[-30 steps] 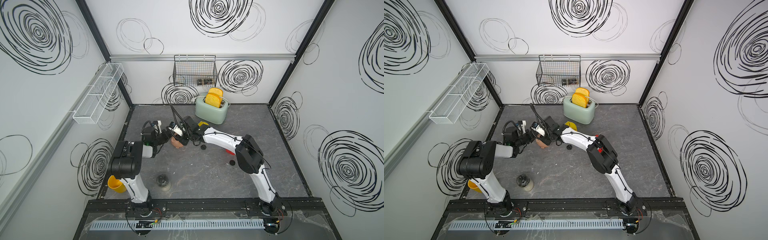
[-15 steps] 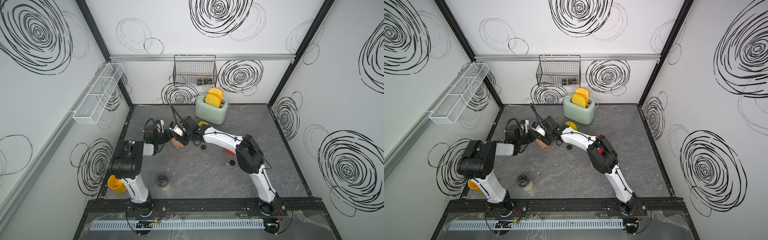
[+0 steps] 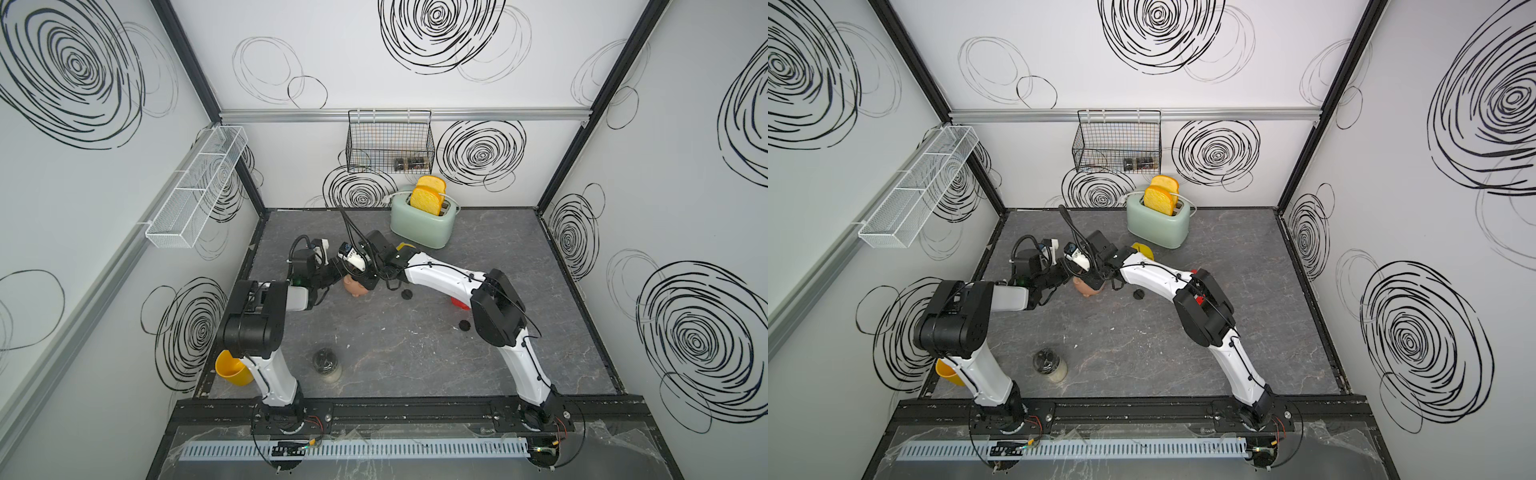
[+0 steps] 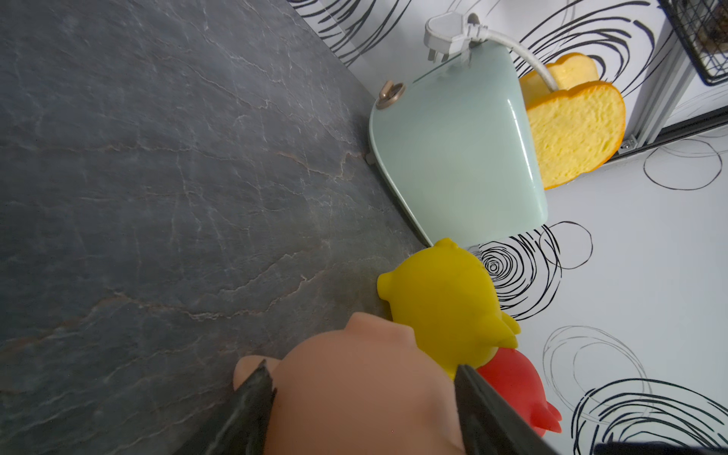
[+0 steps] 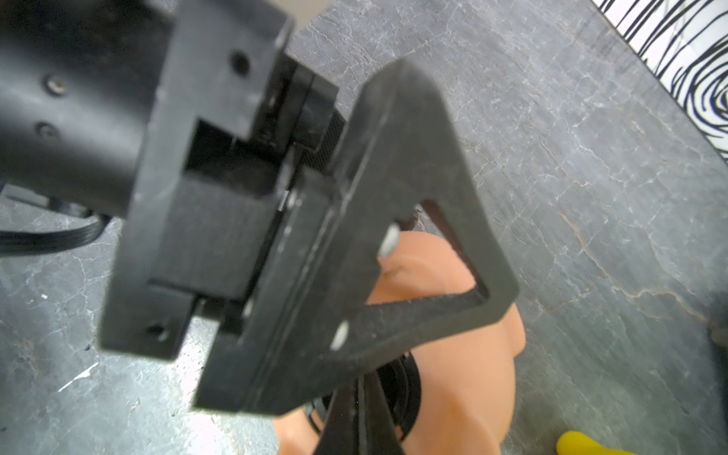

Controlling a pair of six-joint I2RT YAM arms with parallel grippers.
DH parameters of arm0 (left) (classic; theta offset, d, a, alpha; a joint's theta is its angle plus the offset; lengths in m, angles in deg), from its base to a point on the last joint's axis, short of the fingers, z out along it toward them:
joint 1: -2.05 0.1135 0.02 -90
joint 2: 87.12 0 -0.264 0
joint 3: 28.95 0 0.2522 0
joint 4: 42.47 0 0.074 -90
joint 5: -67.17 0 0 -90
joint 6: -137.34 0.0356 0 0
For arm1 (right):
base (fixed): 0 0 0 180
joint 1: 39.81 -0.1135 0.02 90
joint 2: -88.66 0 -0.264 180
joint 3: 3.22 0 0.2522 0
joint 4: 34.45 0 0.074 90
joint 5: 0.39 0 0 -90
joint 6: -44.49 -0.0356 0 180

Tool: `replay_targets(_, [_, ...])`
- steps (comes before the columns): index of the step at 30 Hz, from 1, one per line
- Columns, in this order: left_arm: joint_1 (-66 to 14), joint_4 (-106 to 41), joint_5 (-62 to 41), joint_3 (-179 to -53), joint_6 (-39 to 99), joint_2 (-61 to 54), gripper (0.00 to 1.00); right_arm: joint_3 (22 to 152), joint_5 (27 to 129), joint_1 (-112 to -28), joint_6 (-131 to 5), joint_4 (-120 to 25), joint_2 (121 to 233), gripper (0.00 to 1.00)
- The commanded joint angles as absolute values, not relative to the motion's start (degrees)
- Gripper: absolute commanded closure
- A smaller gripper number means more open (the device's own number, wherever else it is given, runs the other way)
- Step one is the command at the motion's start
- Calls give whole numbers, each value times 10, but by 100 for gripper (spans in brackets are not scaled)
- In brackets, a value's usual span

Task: Close piggy banks
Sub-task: Screw the knob on the piggy bank.

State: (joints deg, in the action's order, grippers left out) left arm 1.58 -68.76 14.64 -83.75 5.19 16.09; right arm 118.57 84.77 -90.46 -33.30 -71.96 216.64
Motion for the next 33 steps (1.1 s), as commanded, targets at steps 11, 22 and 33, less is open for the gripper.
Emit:
replay_targets(11, [13,-671,140,-817,55,173,26,1219,926,-901,-453,-801,2203,100])
replay_targets(22, [13,-677,138,-815,52,172,27,1289,969,-918,-618,-848,2236,100])
replay_targets(33, [13,-688,139,-809,46,172,27,1324,1002,-936,-756,-875,2252,100])
